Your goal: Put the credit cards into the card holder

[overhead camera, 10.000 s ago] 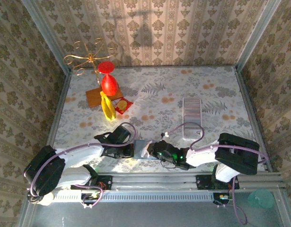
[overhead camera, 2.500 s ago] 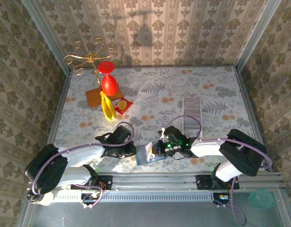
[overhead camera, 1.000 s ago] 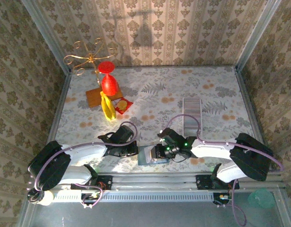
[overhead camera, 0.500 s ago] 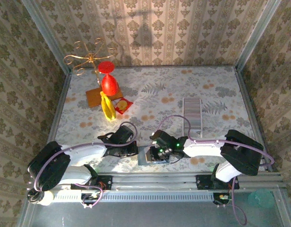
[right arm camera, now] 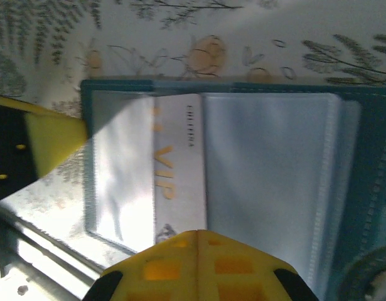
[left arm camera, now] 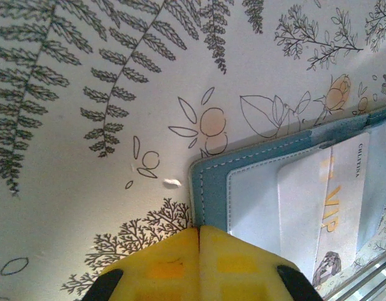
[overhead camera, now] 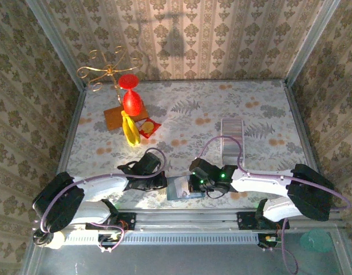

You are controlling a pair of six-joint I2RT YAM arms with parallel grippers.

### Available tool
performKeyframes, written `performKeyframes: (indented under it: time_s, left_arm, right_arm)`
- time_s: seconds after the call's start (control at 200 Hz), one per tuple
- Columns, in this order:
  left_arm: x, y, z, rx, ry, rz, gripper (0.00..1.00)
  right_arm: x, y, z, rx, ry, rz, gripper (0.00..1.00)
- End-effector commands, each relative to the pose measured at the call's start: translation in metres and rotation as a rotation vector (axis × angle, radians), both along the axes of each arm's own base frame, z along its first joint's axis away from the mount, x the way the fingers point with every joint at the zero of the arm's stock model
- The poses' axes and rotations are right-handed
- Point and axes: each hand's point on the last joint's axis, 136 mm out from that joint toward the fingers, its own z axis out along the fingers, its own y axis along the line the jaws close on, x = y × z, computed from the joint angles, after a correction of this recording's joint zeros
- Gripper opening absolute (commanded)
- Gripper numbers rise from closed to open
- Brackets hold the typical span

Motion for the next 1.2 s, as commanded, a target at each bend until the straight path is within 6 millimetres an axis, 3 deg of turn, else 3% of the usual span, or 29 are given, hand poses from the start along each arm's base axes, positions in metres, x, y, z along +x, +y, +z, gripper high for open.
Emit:
performKeyframes:
  time_s: [0.0, 0.155, 0.415, 0.875, 1.195]
  left_arm:
    - [-0.018, 0.016, -0.017, 0.070, 0.054, -0.035, 0.05]
    - [-0.018, 0.016, -0.018, 0.069, 0.058, -0.034, 0.05]
    - [-0.019, 0.018, -0.019, 0.070, 0.060, -0.028, 0.05]
    - [-0.019, 0.019, -0.020, 0.064, 0.062, -0.009, 0.05]
    - [-0.019, 0.021, -0.017, 0.041, 0.047, 0.004, 0.10]
  right_arm:
    - [-0.001, -0.015, -0.012, -0.083, 0.012, -0.036, 0.00]
    - [-0.002, -0.003, -0.022, -0.069, 0.041, -0.004, 0.00]
    - [0.004, 0.024, -0.010, -0.011, 0.021, 0.057, 0.00]
    - [-0.005, 0.047, -0.012, -0.005, 0.048, 0.137, 0.00]
    - [-0.002, 0.063, 0.000, 0.031, 0.016, 0.165, 0.02]
